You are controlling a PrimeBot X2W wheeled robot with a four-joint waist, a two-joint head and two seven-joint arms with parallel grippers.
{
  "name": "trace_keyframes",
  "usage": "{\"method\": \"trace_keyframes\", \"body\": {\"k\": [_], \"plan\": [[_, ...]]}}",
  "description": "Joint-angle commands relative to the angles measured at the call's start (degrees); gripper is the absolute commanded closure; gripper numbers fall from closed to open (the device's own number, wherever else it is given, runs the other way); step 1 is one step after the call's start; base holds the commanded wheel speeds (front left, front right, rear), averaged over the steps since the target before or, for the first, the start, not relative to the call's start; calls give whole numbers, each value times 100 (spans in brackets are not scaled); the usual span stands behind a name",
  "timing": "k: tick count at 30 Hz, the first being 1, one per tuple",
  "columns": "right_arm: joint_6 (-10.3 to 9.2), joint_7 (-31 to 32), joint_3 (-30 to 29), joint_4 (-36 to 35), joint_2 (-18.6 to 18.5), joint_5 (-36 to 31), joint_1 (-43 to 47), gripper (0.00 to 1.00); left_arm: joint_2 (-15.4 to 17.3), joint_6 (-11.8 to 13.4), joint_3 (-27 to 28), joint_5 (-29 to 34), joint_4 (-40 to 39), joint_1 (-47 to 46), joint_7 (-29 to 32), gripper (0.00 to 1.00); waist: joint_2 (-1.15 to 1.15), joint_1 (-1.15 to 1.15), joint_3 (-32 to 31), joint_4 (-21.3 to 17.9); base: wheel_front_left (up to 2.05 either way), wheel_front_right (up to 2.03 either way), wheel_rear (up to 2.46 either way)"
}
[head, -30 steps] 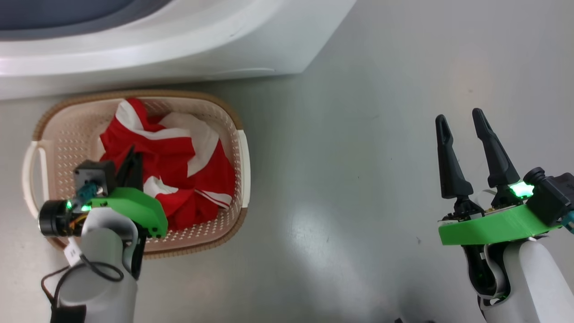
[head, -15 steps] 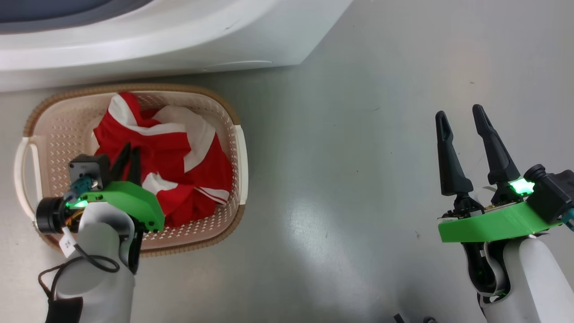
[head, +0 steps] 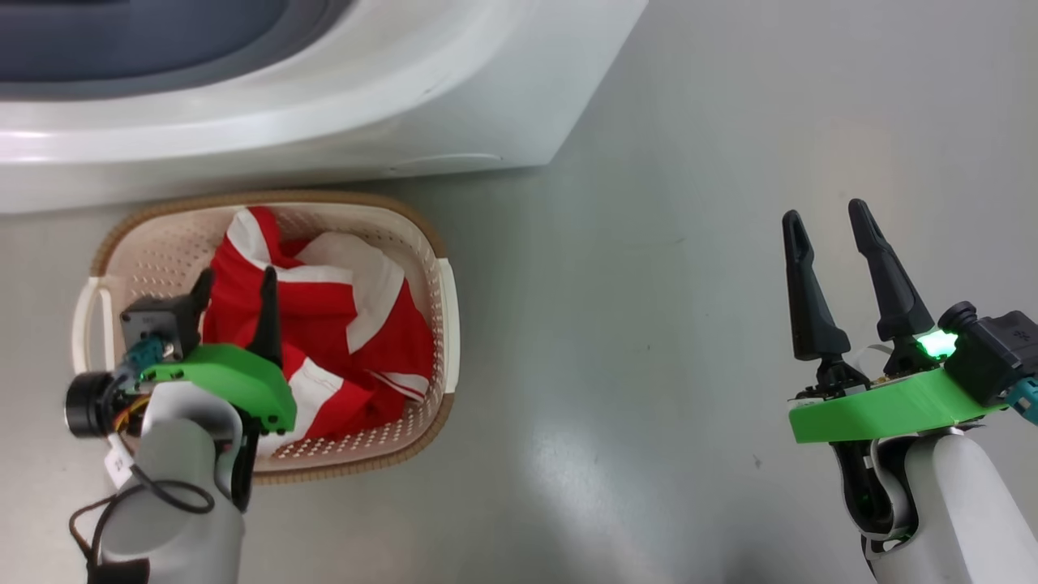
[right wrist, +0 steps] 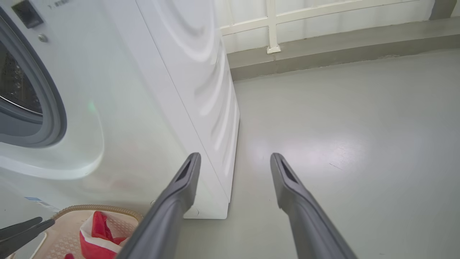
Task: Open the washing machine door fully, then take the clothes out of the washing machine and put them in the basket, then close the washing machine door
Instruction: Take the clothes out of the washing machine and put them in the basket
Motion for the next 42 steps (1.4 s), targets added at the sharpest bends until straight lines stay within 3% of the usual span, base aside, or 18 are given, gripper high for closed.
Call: {"method": "trace_keyframes", "body": {"k": [1, 26, 42], "plan": [[37, -36, 162, -89, 3, -23, 162, 0, 174, -25, 180, -34, -156, 306, -28, 0, 0, 0, -224, 21, 0, 0, 0], [37, -36, 149, 251, 3, -151, 850, 0, 65, -82, 312, 11, -2237, 1745, -28, 0, 0, 0, -2041, 235, 0, 0, 0], [37, -36, 86, 294, -33, -146, 1294, 0, 37, -89, 231, -13, -3370, 2603, -28, 0, 0, 0, -2761, 312, 0, 0, 0]]}}
